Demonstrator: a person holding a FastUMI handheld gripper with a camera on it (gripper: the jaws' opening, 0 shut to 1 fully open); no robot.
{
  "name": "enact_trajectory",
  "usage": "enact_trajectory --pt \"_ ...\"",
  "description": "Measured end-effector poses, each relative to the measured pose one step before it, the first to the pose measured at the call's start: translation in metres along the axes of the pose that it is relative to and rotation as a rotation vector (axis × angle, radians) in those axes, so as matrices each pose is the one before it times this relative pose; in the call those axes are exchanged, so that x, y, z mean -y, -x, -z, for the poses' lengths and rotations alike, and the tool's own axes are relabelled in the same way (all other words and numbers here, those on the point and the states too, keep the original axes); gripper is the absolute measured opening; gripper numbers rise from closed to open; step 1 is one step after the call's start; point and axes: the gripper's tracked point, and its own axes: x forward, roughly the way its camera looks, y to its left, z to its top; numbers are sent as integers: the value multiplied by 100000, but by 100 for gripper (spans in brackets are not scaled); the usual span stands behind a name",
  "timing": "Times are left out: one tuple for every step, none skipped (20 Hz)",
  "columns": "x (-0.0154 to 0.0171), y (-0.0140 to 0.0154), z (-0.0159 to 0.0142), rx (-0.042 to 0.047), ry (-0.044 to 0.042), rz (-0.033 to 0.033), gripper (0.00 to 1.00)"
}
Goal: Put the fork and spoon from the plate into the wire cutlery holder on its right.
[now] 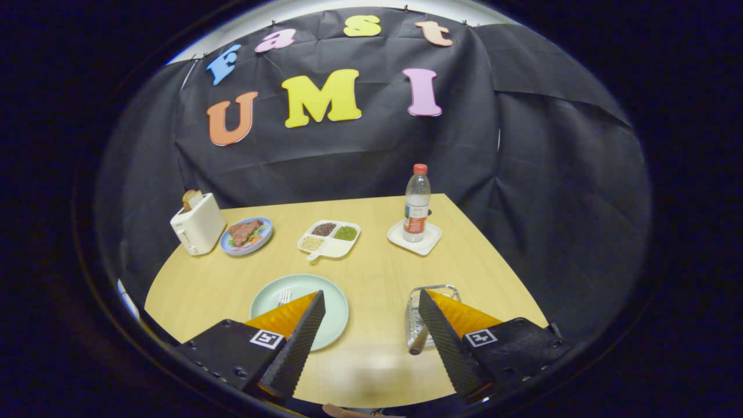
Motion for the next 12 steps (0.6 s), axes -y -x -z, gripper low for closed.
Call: enact_trajectory --pt "-1086 -425 387 -567 394 -920 97" --pt "-1178 -381 382 -924 362 -1169 97" --pt "-1180 -492 377 -1078 373 -1224 97" --pt "-1111 -523 388 -1221 493 -941 97" --pt "-1143 -436 443 -985 569 -1037 97" --pt "-1221 -511 348 -1044 707 -1149 97" --pt "-1082 -611 544 -1313 860 -796 97" --pt "-1019 -610 462 -1482 620 -795 97" --pt "-897 -625 491 -1498 525 -630 97" --pt "-858 -670 495 -1634 497 -648 97" --pt "-695 -772 562 -1815 401 -231 97" --pt "-559 -673 534 -2079 126 -187 97"
